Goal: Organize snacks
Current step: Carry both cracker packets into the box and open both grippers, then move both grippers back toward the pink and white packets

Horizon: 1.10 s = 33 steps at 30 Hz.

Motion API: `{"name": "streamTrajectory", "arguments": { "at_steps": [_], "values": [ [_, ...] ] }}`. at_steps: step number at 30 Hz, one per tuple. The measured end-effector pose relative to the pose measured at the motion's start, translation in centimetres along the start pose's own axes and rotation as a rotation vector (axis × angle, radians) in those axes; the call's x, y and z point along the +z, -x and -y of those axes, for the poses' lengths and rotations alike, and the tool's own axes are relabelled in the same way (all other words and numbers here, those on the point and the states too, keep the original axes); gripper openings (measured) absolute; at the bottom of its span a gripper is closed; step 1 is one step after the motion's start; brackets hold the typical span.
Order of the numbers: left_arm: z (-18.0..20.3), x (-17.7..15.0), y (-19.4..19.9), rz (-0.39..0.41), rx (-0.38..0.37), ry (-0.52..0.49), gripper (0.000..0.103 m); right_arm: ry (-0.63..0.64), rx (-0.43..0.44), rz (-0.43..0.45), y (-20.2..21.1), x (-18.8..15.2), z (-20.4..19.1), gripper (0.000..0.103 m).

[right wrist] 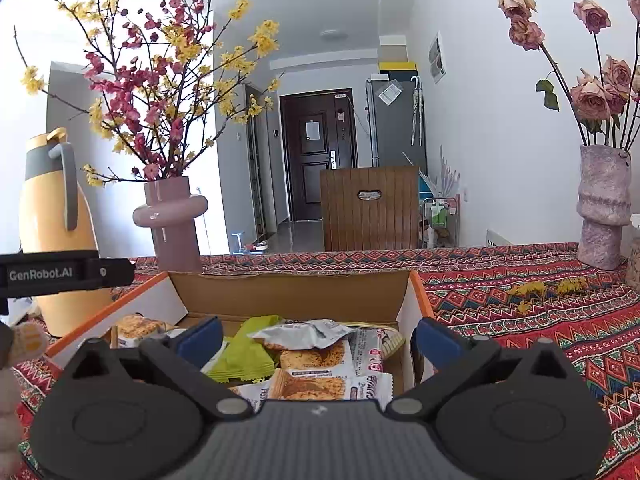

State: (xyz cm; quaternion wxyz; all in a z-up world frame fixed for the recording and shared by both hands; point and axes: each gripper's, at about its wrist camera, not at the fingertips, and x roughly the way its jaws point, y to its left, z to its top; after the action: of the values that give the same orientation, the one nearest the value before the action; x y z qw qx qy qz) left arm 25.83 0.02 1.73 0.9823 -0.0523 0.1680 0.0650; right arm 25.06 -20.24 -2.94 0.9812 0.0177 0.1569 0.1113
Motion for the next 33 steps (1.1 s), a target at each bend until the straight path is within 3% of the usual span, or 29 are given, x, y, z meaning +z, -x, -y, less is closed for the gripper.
{"name": "streamTrajectory", "arguments": {
  "at_steps": [10, 20, 33],
  "values": [
    [-0.7, 0.7, 0.2, -0.018, 0.009, 0.040, 0.103, 0.005, 0.019, 0.028, 1.0, 0.2, -0.2, 0.103],
    [-0.5, 2.9, 5.0, 0.034, -0.026, 0.061, 0.103, 0.025, 0.033, 0.057, 3.8, 2.1, -0.9, 0.103],
    [-2.5, 0.5, 9.0, -0.018, -0.082, -0.005, 0.103, 0.044, 0.071, -0.006, 8.5, -0.2, -1.9, 0.103]
  ]
}}
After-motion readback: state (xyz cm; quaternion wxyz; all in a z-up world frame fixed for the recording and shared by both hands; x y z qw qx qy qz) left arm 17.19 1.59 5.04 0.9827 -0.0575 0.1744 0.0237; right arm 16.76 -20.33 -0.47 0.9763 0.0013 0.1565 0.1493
